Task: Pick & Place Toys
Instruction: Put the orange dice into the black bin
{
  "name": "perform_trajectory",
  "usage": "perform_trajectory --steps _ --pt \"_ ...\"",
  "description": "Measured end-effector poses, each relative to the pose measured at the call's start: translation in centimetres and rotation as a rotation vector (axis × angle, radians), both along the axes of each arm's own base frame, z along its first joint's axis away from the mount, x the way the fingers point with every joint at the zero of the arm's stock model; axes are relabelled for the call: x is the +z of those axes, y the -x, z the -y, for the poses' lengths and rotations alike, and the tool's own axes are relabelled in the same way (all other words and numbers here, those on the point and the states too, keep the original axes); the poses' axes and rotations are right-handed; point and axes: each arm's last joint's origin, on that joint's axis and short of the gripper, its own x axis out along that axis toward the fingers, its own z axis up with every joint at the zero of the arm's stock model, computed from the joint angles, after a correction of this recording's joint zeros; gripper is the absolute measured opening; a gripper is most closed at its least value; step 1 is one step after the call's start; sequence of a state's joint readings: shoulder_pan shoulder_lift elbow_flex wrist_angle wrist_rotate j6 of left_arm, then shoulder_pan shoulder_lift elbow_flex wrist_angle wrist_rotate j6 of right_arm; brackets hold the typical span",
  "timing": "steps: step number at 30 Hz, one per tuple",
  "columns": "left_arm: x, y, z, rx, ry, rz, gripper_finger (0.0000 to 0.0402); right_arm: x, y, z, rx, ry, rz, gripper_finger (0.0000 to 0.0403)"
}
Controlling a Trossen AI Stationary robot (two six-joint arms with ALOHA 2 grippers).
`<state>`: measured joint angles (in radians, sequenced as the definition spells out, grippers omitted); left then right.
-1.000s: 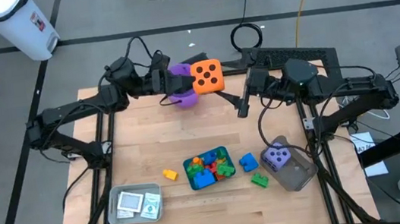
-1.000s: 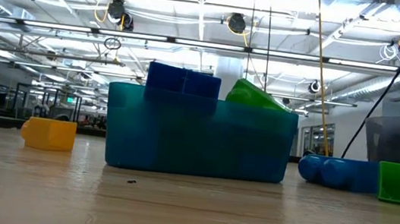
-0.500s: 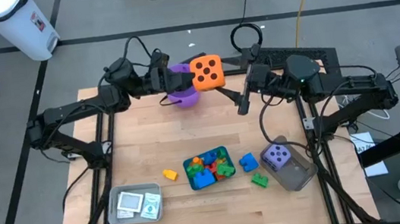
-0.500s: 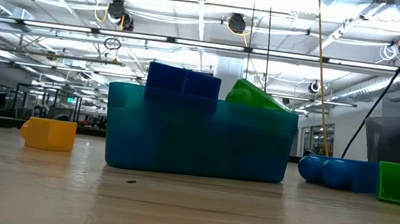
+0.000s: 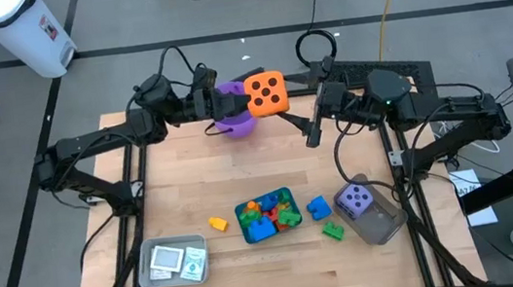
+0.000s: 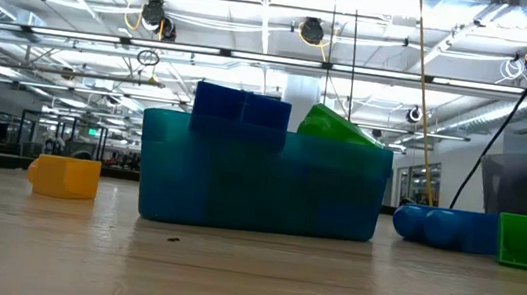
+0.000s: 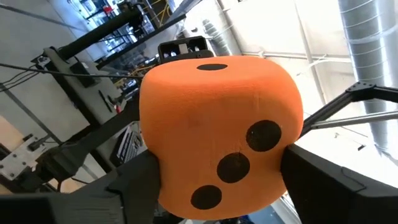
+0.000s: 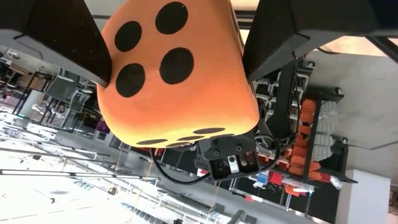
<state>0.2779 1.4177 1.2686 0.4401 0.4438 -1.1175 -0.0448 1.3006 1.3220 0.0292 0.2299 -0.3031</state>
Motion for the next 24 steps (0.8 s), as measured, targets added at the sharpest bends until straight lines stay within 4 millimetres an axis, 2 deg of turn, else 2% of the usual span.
perform_trajectory --steps 3,24 --pt "0.00 0.00 -0.01 0.002 -0.005 0.001 0.0282 0.00 0.00 0.00 0.000 0.000 0.000 0.0337" --pt "0.07 0.04 0.09 -0.042 -0.026 0.010 0.0293 0.06 -0.03 -0.57 0.016 -0.001 0.006 0.0333"
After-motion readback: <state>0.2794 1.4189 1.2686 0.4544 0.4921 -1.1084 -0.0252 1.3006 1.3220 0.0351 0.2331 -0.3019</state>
